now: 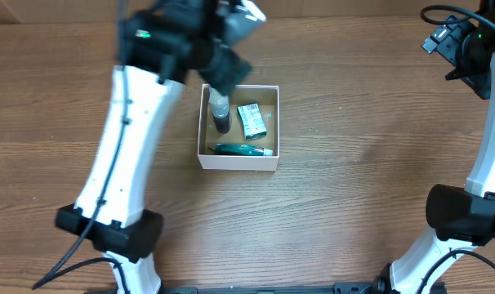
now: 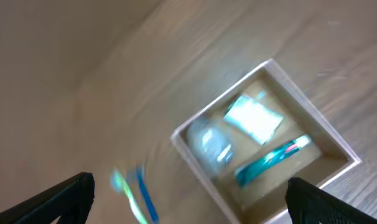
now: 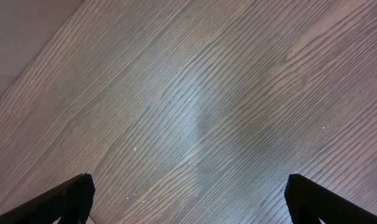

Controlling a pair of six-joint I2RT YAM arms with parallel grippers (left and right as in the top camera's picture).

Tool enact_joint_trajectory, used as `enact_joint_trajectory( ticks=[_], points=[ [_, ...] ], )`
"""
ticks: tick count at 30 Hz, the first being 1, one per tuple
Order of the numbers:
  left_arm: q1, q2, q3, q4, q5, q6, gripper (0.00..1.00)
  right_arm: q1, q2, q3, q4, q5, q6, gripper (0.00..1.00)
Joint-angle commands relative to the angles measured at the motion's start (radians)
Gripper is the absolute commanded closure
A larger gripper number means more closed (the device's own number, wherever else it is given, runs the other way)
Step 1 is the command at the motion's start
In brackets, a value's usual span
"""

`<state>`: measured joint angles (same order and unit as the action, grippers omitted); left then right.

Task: Pack container
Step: 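Move the left gripper to the blue razor and grasp its handle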

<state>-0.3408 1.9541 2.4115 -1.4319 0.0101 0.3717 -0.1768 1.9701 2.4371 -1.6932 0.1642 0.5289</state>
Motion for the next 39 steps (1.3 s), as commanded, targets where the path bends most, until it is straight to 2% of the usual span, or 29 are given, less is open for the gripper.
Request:
enact_joint_trajectory(
  ticks=[1,3,5,11,14,18,24,29,31,39],
  points=[
    [0.237,0.023,-0.007,-0.075,0.020,-0.298,0.00,-0.003,-0.010,0.004,0.004,0.006,0.006,0.00],
    [0.352,0.055,-0.039,-0.088,0.150,-0.327,0.00,-0.003,-0.010,0.004,0.004,0.006,0.006,0.00],
    [0.422,0.083,-0.097,-0.076,0.219,-0.326,0.00,-0.003,-0.010,0.004,0.004,0.006,0.006,0.00],
    [0.460,0.142,-0.356,0.077,0.268,-0.304,0.00,-0.003,-0.010,0.004,0.004,0.006,0.006,0.00],
    [0.439,0.197,-0.444,0.125,0.227,-0.297,0.07,-0.003,-0.010,0.004,0.004,0.006,0.006,0.00],
    [0.425,0.284,-0.467,0.139,0.192,-0.297,0.14,-0.003,-0.010,0.004,0.004,0.006,0.006,0.00],
    [0.425,0.373,-0.467,0.165,0.156,-0.298,0.18,-0.003,-0.010,0.004,0.004,0.006,0.006,0.00],
    [0.425,0.377,-0.467,0.201,0.080,-0.305,0.19,-0.003,-0.010,0.004,0.004,0.006,0.006,0.00],
    [0.422,0.380,-0.468,0.225,0.038,-0.311,0.29,-0.003,-0.010,0.004,0.004,0.006,0.006,0.00],
    [0.364,0.380,-0.500,0.284,-0.040,-0.315,0.34,-0.003,-0.010,0.004,0.004,0.006,0.006,0.00]
  ],
)
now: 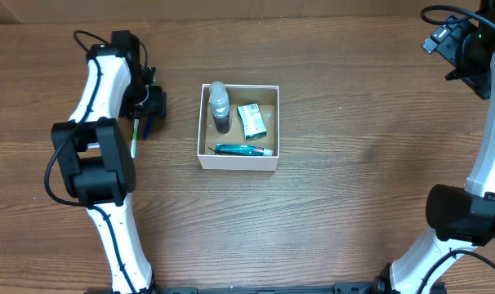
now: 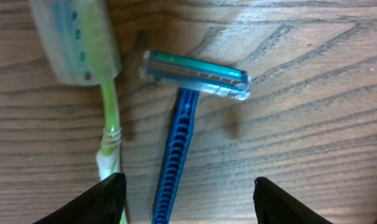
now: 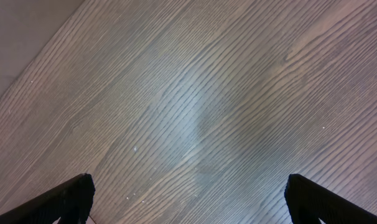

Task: Pack container
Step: 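Move the left gripper to the blue razor and grasp its handle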

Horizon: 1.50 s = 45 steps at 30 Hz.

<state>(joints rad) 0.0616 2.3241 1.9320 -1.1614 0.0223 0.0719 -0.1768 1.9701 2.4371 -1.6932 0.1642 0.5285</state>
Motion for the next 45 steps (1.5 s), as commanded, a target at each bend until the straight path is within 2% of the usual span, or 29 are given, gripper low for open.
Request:
enact_joint_trajectory(
  ticks=[1,5,10,25,38,43,45],
  points=[
    [-0.047,0.010,-0.031,0.024,-0.056,-0.016,0.34,-0.003,-0.010,0.004,0.004,0.006,0.007,0.00],
    [-0.064,0.010,-0.066,0.052,-0.064,-0.017,0.41,-0.003,-0.010,0.004,0.004,0.006,0.007,0.00],
    [-0.060,0.010,-0.074,0.053,-0.097,-0.032,0.44,-0.003,-0.010,0.004,0.004,0.006,0.007,0.00],
    [-0.060,0.010,-0.074,0.067,-0.135,-0.047,0.41,-0.003,-0.010,0.004,0.004,0.006,0.007,0.00],
    [-0.040,0.010,-0.079,0.092,-0.150,-0.077,0.43,-0.003,-0.010,0.004,0.004,0.006,0.007,0.00],
    [-0.040,0.010,-0.080,0.098,-0.134,-0.076,0.49,-0.003,-0.010,0.004,0.004,0.006,0.007,0.00],
    [-0.040,0.010,-0.080,0.106,-0.133,-0.076,0.59,-0.003,-0.010,0.004,0.004,0.006,0.007,0.00]
  ],
)
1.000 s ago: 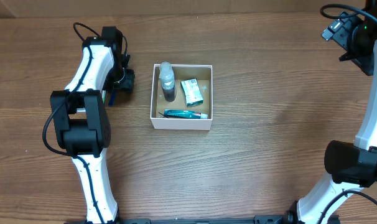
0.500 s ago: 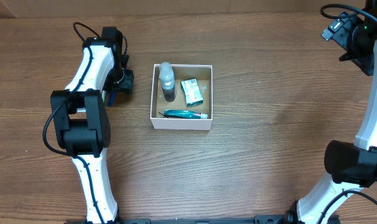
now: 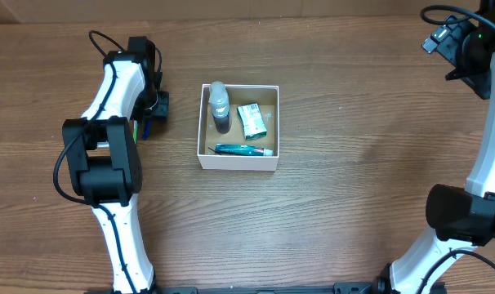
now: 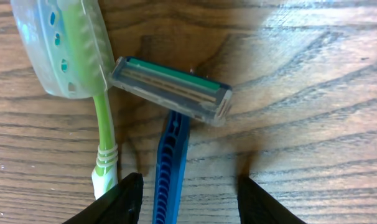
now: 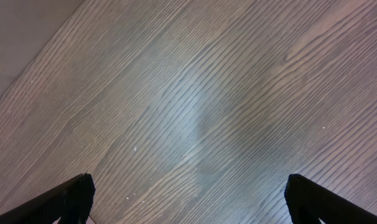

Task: Pack container
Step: 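Move the left gripper to the blue razor and grasp its handle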

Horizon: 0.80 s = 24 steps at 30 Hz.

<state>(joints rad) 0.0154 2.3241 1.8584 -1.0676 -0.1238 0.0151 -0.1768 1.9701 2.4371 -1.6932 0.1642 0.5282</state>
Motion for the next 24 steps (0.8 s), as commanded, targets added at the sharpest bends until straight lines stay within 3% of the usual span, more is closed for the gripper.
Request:
enact_joint_trajectory(
  ticks=[1,2,10,13,24],
  points=[
    [0.006,0.011,-0.006,0.014,0.013,-0.019,0.62,-0.003,-0.010,0.004,0.004,0.006,0.007,0.00],
    [0.006,0.011,-0.006,0.017,0.013,-0.020,0.69,-0.003,-0.010,0.004,0.004,0.006,0.007,0.00],
    [0.006,0.011,-0.126,0.117,0.051,-0.024,0.70,-0.003,-0.010,0.004,0.004,0.006,0.007,0.00],
    [0.006,0.011,-0.167,0.150,0.069,-0.024,0.76,-0.003,-0.010,0.004,0.004,0.006,0.007,0.00],
    [0.006,0.010,-0.148,0.123,0.071,-0.047,0.93,-0.003,-0.010,0.004,0.004,0.006,0.007,0.00]
  ],
)
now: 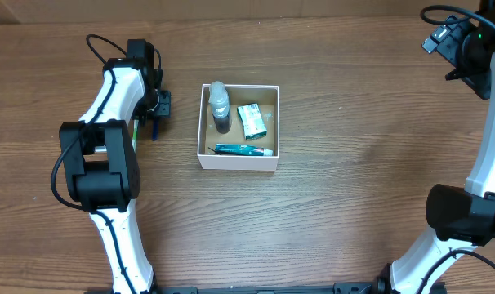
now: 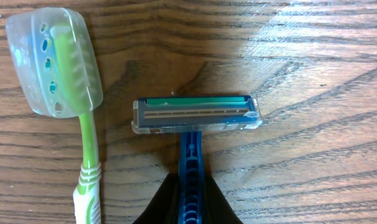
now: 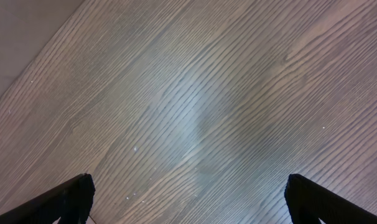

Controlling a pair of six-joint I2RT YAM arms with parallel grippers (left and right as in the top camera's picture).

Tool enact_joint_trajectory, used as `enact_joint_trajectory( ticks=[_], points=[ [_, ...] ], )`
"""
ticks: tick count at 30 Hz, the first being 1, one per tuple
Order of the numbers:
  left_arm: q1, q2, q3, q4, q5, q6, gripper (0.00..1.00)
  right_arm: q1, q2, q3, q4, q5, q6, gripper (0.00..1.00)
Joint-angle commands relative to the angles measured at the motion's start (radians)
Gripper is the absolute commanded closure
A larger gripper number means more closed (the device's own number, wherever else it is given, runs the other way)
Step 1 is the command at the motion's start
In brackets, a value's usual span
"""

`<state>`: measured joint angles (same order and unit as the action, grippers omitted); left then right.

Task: Pack container
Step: 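Move the left gripper to the blue razor and grasp its handle, then carry the blue razor into the white box and release it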

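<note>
A white open box (image 1: 238,158) at the table's middle holds a small bottle (image 1: 220,106), a green carton (image 1: 251,120) and a teal tube (image 1: 243,149). Left of the box, my left gripper (image 2: 190,208) is shut on the blue handle of a razor (image 2: 195,113), whose head lies flat on the wood. Beside it lies a green toothbrush (image 2: 85,152) with a clear cap over its head. In the overhead view the left gripper (image 1: 153,112) sits low over both. My right gripper (image 3: 187,199) stands open over bare wood at the far right.
The wooden table (image 1: 354,163) stretches wide to the right of the box. The right arm (image 1: 476,49) is raised at the far right corner. The toothbrush lies close along the razor's left side.
My left gripper's fingers, then apart on either side of the razor handle, are now shut on it. The razor head now lies square across the view. The right arm has not moved.
First my left gripper was open, high above the box. Then it was low over the razor and toothbrush left of the box, fingers wide apart. Then the fingers were closer around the handle, and now they grip it. The right arm stayed put.
</note>
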<state>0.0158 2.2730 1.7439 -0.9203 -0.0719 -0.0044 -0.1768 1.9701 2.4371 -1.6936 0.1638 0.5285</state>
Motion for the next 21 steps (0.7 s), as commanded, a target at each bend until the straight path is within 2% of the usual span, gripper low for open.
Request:
enact_joint_trajectory(
  ticks=[1,6,11,13,16,21],
  points=[
    [0.005,0.061,-0.021,-0.038,0.021,-0.030,0.94,-0.003,-0.010,0.004,0.005,0.006,0.007,0.00],
    [0.003,0.055,0.184,-0.219,0.045,-0.057,0.96,-0.003,-0.010,0.004,0.005,0.006,0.007,0.00],
    [-0.017,0.014,0.581,-0.478,0.073,-0.071,0.96,-0.003,-0.010,0.004,0.005,0.006,0.007,0.00],
    [-0.035,-0.016,0.668,-0.530,0.082,-0.070,0.96,-0.003,-0.010,0.004,0.005,0.006,0.007,0.00],
    [-0.083,-0.098,0.755,-0.584,0.122,-0.014,0.96,-0.003,-0.010,0.004,0.005,0.006,0.007,0.00],
    [-0.208,-0.235,0.765,-0.616,0.185,0.146,0.96,-0.003,-0.010,0.004,0.005,0.006,0.007,0.00]
  ],
)
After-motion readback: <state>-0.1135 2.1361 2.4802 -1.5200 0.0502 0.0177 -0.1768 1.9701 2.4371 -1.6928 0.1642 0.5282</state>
